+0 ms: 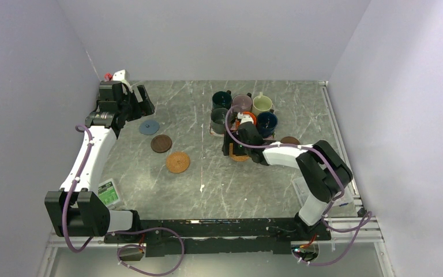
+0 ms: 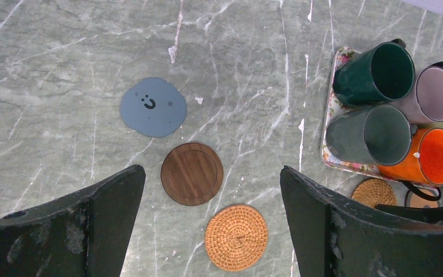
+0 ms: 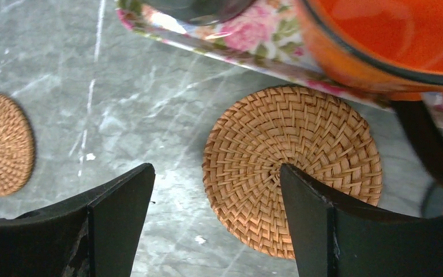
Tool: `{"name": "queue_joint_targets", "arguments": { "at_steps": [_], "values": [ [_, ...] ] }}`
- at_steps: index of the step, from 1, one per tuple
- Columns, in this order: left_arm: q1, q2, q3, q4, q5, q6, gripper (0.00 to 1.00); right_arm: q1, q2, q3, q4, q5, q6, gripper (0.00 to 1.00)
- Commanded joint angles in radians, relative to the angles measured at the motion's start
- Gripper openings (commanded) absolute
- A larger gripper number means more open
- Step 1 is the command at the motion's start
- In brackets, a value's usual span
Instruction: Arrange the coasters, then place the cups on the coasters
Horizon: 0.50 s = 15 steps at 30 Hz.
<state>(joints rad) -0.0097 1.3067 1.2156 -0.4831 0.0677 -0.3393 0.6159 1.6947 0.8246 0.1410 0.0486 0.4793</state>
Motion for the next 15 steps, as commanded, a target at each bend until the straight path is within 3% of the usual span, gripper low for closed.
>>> {"name": "queue_joint_targets", "arguments": {
  "at_steps": [1, 7, 15],
  "values": [
    [0.005, -0.017, 0.015, 0.017, 0.019, -0.021, 0.94, 0.088, 0.066, 0.001, -0.06, -0.105, 0.074, 0.83],
    [0.005, -0.016, 0.016, 0.017, 0.026, -0.025, 0.94, 0.201, 0.14, 0.081, -0.064, -0.065, 0.09, 0.83],
    [0.005, -0.015, 0.014, 0.017, 0.021, -0.023, 0.94, 0.226, 0.259, 0.201, -0.037, -0.036, 0.103, 0.83]
  ]
}}
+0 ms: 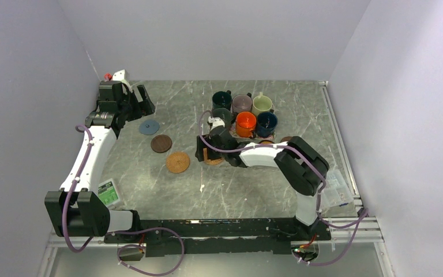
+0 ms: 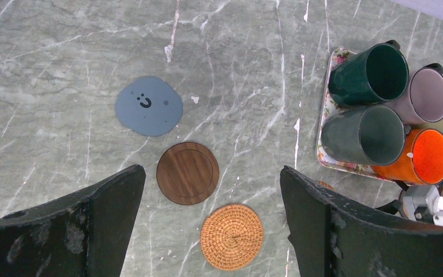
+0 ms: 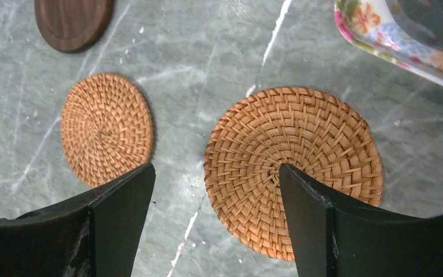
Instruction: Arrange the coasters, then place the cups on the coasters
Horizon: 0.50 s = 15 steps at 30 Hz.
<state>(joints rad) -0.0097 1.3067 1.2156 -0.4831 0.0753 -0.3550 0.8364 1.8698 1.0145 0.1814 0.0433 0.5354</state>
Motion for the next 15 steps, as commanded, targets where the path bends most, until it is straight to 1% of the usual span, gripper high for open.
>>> {"name": "queue_joint_targets", "arguments": {
  "at_steps": [1, 15],
  "values": [
    [0.005, -0.014, 0.015, 0.016, 0.015, -0.007, 0.94, 0.005, 0.093, 0.023, -0.076, -0.031, 0.045, 0.83],
    [0.005, -0.014, 0.016, 0.016, 0.01, -0.005, 0.94, 0.006, 0.206, 0.146, -0.066, -0.019, 0.016, 0.83]
  ]
}}
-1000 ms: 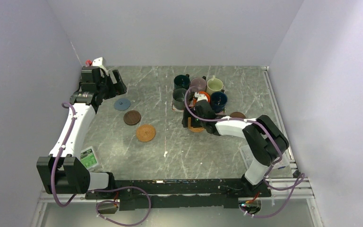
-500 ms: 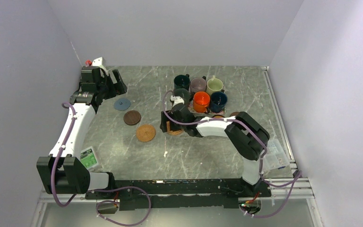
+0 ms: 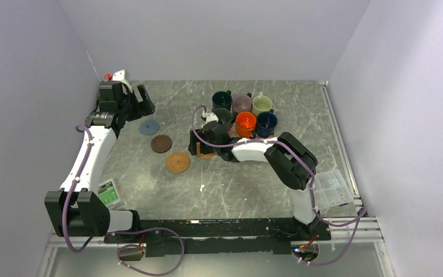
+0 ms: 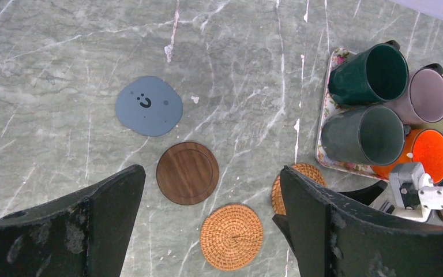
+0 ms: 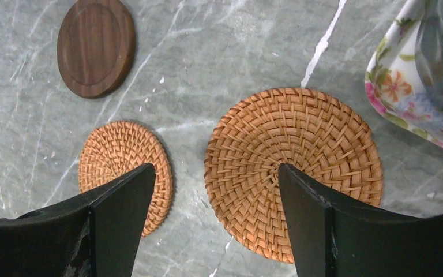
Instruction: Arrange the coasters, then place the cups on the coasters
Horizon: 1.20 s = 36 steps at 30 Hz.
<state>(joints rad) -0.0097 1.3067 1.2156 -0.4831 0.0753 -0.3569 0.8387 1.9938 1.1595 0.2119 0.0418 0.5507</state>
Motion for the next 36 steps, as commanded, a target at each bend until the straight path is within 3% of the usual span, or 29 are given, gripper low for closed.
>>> {"name": "queue_joint_targets", "arguments": {
  "at_steps": [1, 19, 30, 36],
  "values": [
    [0.005, -0.015, 0.016, 0.015, 0.009, -0.002, 0.94, 0.003, 0.088, 0.007, -0.098, -0.011, 0.0, 0.83],
    [0.005, -0.011, 0.018, 0.014, 0.005, 0.0, 0.94, 0.003, 0.181, 0.081, -0.088, 0.0, -0.015, 0.83],
    [0.005, -0.001, 0.018, 0.012, 0.006, 0.003, 0.94, 0.003, 0.118, 0.122, -0.109, -0.035, -0.023, 0.83],
    [0.005, -0.004, 0.018, 0.014, 0.005, 0.002, 0.94, 0.003, 0.004, 0.099, -0.099, -0.028, -0.032, 0.84]
  ]
}}
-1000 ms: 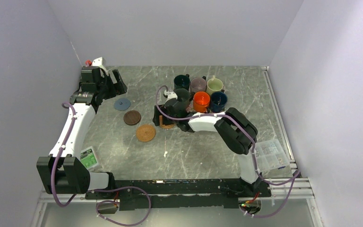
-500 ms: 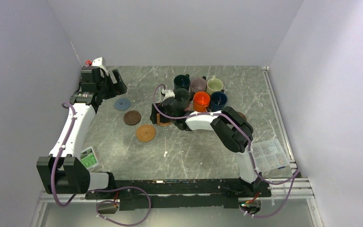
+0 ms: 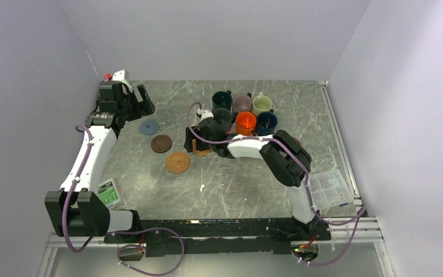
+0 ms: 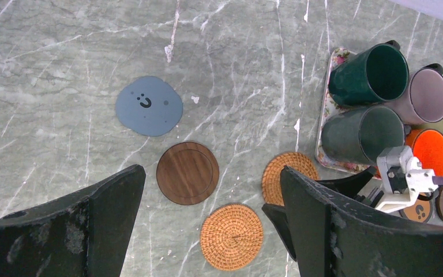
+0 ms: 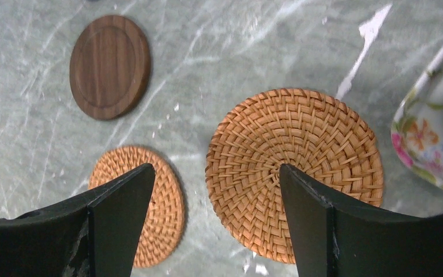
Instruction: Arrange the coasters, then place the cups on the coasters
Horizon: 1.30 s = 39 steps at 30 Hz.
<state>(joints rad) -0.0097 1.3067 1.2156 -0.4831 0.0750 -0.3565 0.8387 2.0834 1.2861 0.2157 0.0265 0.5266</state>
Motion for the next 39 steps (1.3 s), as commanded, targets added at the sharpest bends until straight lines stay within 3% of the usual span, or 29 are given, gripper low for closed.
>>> {"name": "queue_joint_targets", "arguments": {
  "at_steps": [1, 6, 14, 22, 31, 39],
  "values": [
    [0.005, -0.004, 0.018, 0.014, 0.005, 0.001, 0.94, 0.003, -0.13, -0.046, -0.089, -0.003, -0.014, 0.84],
    [0.005, -0.006, 0.016, 0.015, 0.009, -0.001, 0.94, 0.003, -0.284, -0.158, -0.041, 0.054, -0.046, 0.85],
    [0.005, -0.01, 0.015, 0.016, 0.018, -0.005, 0.94, -0.009, -0.475, -0.307, -0.163, 0.212, -0.084, 0.86],
    [0.005, -0.009, 0.013, 0.019, 0.033, -0.012, 0.94, -0.138, -0.68, -0.548, -0.193, 0.248, -0.022, 0.86],
    [0.005, 0.002, 0.012, 0.021, 0.043, -0.014, 0.94, -0.325, -0.73, -0.624, -0.211, 0.312, -0.087, 0.91],
    [0.005, 0.006, 0.01, 0.021, 0.046, -0.015, 0.94, -0.507, -0.686, -0.637, -0.135, 0.216, -0.142, 0.98]
  ]
}}
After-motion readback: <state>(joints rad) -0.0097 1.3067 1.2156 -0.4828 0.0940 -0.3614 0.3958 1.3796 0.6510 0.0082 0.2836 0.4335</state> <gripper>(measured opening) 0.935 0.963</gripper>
